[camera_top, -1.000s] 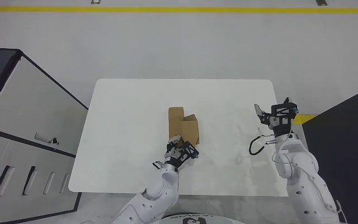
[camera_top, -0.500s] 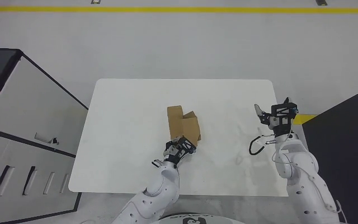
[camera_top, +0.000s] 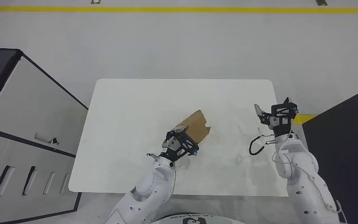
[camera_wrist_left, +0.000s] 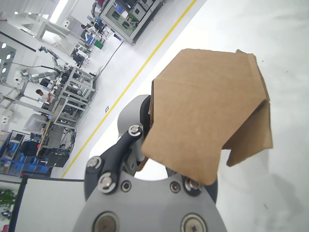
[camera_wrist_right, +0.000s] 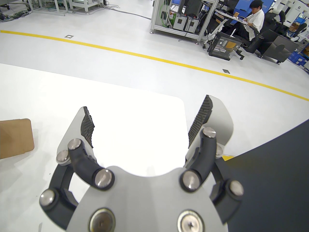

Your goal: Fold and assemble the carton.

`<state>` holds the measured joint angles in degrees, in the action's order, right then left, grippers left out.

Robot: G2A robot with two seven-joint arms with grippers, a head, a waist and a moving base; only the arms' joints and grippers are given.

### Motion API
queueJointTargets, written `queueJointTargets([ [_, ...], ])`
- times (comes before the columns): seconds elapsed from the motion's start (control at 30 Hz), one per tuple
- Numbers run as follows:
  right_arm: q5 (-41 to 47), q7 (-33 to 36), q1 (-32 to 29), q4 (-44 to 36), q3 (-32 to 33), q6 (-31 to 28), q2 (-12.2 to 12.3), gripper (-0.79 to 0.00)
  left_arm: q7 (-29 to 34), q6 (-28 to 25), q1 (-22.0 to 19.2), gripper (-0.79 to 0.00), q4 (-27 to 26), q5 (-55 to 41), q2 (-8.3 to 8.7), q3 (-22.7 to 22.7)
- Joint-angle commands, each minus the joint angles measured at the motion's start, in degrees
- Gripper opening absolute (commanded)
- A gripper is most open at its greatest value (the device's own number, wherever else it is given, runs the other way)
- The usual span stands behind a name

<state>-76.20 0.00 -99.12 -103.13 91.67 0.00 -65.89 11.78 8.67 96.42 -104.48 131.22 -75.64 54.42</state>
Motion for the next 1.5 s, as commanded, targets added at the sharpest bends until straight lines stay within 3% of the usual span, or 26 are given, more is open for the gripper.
queueJointTargets([
  [0.0, 0.0, 0.0, 0.0, 0.0, 0.0, 0.0, 0.0, 0.0, -0.3, -2.51, 0.79, -0.785, -2.78, 0.79, 0.29, 0.4],
  [0.23, 2.11, 0.37, 0.14, -0.13, -0.07, -2.05, -0.03, 0.0, -0.94, -2.97, 0.9, -0.785, -3.16, 0.36, 0.33, 0.45],
  [0.5, 20.25, 16.92, 2.29, -0.72, 6.69, -29.9, 1.72, 0.0, -5.97, -9.48, 1.24, -0.785, -6.23, -3.6, 1.09, 3.34],
  [0.67, 35.24, 32.4, 4.14, 1.7, 7.86, -41.33, 2.96, 0.0, -7.46, -13.53, 1.6, -0.785, -8.65, -6.67, 1.46, 4.61],
  [0.93, 37.31, 33.44, 3.59, 2.82, 6.62, -41.68, 2.92, 0.0, -8.03, -14.44, 1.28, -0.785, -8.37, -6.57, 1.55, 4.6],
  [1.1, 60.1, 50.92, 7.94, 8.72, 3.82, -43.08, 4.18, 0.0, -9.9, -17.49, 0.3, -0.785, -8.76, -8.73, 1.76, 5.13],
  [1.23, 77.01, 64.65, 11.48, 12.53, 3.45, -39.48, 5.44, 0.0, -10.07, -18.33, 0.31, -0.785, -9.04, -10.01, 1.89, 5.53],
  [1.37, 89.1, 73.26, 14.1, 14.48, 2.09, -31.03, 6.58, 0.0, -10.23, -18.59, 0.52, -0.785, -9.27, -11.65, 1.97, 5.73],
  [1.47, 89.1, 73.26, 14.1, 14.48, 2.09, -31.03, 6.58, 0.0, -10.23, -18.68, 0.4, -0.785, -9.38, -10.98, 2.05, 5.73],
])
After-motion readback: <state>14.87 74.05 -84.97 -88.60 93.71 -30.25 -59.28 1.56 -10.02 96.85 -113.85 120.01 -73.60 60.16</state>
